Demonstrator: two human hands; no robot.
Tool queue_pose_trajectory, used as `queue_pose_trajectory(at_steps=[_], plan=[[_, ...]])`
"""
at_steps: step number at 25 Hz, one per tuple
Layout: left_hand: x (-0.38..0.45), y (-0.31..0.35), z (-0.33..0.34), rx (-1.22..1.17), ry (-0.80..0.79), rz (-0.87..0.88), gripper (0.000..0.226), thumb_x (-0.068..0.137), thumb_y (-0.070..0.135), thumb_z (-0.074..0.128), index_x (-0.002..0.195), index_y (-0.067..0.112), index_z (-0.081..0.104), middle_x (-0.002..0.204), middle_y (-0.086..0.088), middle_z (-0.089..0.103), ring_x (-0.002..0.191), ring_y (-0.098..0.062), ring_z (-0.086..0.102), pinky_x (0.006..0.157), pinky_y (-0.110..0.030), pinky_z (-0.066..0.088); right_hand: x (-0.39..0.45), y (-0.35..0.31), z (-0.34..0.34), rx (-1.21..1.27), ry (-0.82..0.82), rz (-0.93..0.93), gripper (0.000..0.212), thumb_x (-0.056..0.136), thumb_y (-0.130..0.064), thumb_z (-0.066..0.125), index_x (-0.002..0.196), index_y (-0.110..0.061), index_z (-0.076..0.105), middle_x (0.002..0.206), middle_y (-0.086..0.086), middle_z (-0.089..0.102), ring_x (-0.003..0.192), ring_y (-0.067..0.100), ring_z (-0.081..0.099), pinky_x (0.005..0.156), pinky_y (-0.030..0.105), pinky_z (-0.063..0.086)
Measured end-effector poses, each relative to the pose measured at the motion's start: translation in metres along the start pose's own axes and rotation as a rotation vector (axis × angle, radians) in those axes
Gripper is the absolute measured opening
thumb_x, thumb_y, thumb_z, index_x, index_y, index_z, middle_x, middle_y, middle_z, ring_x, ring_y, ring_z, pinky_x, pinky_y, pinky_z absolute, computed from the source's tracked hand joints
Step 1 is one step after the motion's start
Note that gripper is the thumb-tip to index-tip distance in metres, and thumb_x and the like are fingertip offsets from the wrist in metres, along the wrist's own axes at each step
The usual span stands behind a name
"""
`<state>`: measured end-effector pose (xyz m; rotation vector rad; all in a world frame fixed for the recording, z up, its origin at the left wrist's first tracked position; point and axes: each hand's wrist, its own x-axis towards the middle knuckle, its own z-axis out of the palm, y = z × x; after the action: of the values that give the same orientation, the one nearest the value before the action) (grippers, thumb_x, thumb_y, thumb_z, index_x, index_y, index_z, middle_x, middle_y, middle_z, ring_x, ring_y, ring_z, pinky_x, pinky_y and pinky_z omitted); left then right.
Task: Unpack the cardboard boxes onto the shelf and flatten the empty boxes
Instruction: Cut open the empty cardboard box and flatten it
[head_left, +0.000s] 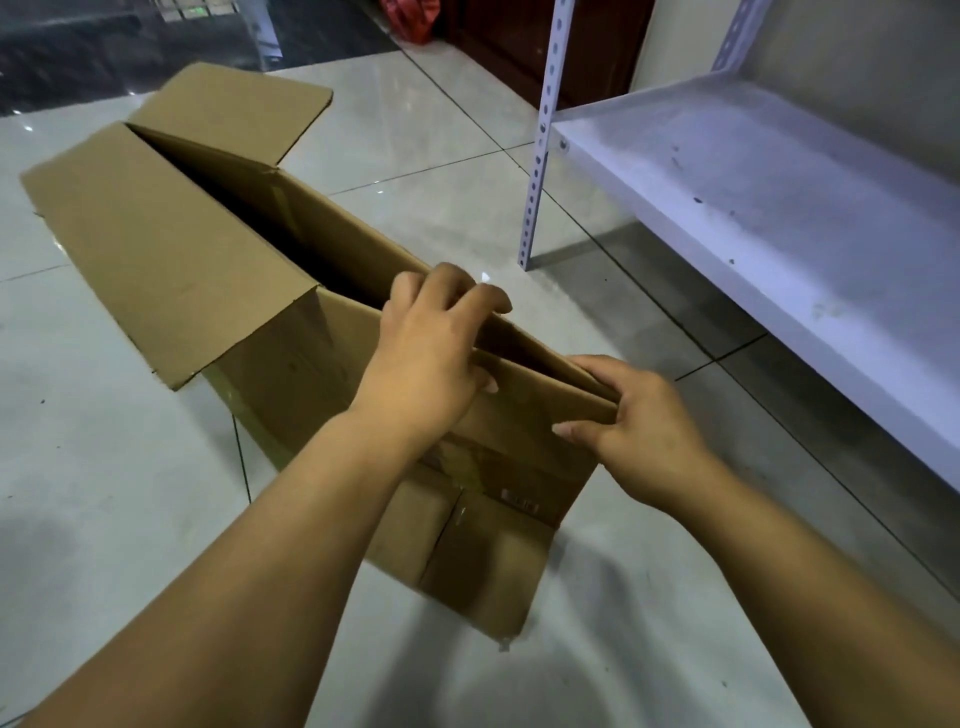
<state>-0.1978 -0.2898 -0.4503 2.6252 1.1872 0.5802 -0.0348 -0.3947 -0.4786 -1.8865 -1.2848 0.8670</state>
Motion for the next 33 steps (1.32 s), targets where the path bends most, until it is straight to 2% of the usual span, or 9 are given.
queue_pose_trajectory(at_steps=[4,9,12,15,17,19,23,28,33], plan=[[0.010,0.014,-0.008,-0.004,-0.168,0.087,0.058,0.081,0.011,0.067,0.133,0.029,0.049,0.137,0.006,0.044,0.129,-0.020,0.026,0.109,-0.038,0.023,-0.002,-0.011,-0.013,-0.033,0.018,-0.024,0.044,0.084,-0.014,0.073,0.119,-0.038,0.062,0.106,-0.018,0.062,0.105,0.011,0.059,0.091,0.037,0.053],[0.024,0.020,-0.025,0.097,-0.221,0.152,0.052,0.079,0.015,0.068,0.126,0.031,0.052,0.126,0.010,0.052,0.125,-0.015,0.038,0.114,-0.039,0.007,0.003,-0.033,-0.026,-0.067,0.079,-0.080,0.045,0.081,-0.011,0.075,0.116,-0.037,0.064,0.100,-0.020,0.061,0.101,0.009,0.060,0.085,0.028,0.054],[0.040,0.021,-0.049,0.099,-0.216,0.151,0.045,0.078,0.017,0.070,0.120,0.028,0.056,0.116,0.007,0.057,0.107,-0.016,0.047,0.094,-0.032,0.034,0.009,-0.053,-0.035,-0.049,0.098,-0.102,0.044,0.077,-0.013,0.079,0.112,-0.036,0.065,0.095,-0.024,0.061,0.094,0.001,0.060,0.081,0.018,0.052],[0.052,0.022,-0.083,0.092,-0.206,0.085,0.027,0.082,0.014,0.065,0.106,0.024,0.059,0.104,0.003,0.058,0.094,-0.016,0.047,0.073,-0.028,0.033,0.008,-0.088,-0.048,-0.088,0.079,-0.097,0.050,0.074,-0.017,0.082,0.118,-0.032,0.063,0.096,-0.031,0.055,0.090,-0.011,0.054,0.083,0.009,0.043],[0.056,0.020,-0.107,0.099,-0.237,0.035,0.021,0.084,0.012,0.062,0.102,0.022,0.059,0.102,0.002,0.058,0.094,-0.017,0.048,0.069,-0.028,0.033,0.005,-0.107,-0.057,-0.203,0.047,-0.070,0.060,0.075,-0.021,0.081,0.128,-0.032,0.057,0.112,-0.026,0.054,0.099,-0.009,0.048,0.091,0.012,0.039],[0.060,0.018,-0.142,0.063,-0.265,-0.036,0.020,0.085,0.010,0.062,0.100,0.022,0.058,0.103,0.002,0.058,0.095,-0.018,0.049,0.070,-0.028,0.039,0.001,-0.135,-0.068,-0.291,-0.001,-0.050,0.056,0.079,-0.023,0.078,0.129,-0.033,0.057,0.124,-0.019,0.056,0.110,0.000,0.050,0.098,0.022,0.043],[0.071,0.026,-0.228,-0.011,-0.253,-0.159,0.024,0.085,0.005,0.060,0.103,0.020,0.055,0.108,0.001,0.056,0.095,-0.018,0.050,0.073,-0.032,0.046,-0.007,-0.215,-0.094,-0.271,0.034,-0.131,0.033,0.089,-0.017,0.065,0.120,-0.027,0.066,0.113,-0.009,0.066,0.102,0.011,0.058,0.087,0.020,0.044],[0.077,0.046,-0.332,-0.118,-0.249,-0.288,0.052,0.082,0.009,0.070,0.128,0.024,0.052,0.126,0.002,0.055,0.112,-0.021,0.053,0.090,-0.034,0.046,-0.016,-0.329,-0.136,-0.229,0.020,-0.155,0.030,0.092,-0.019,0.063,0.121,-0.026,0.064,0.108,-0.007,0.065,0.098,0.012,0.058,0.087,0.030,0.051],[0.080,0.087,-0.416,-0.279,-0.241,-0.264,0.041,0.073,0.012,0.079,0.109,0.021,0.061,0.101,0.003,0.064,0.093,-0.018,0.057,0.077,-0.030,0.046,-0.044,-0.408,-0.176,-0.331,-0.036,-0.153,0.032,0.091,-0.026,0.063,0.123,-0.026,0.063,0.111,-0.003,0.066,0.100,0.018,0.059,0.086,0.036,0.050]])
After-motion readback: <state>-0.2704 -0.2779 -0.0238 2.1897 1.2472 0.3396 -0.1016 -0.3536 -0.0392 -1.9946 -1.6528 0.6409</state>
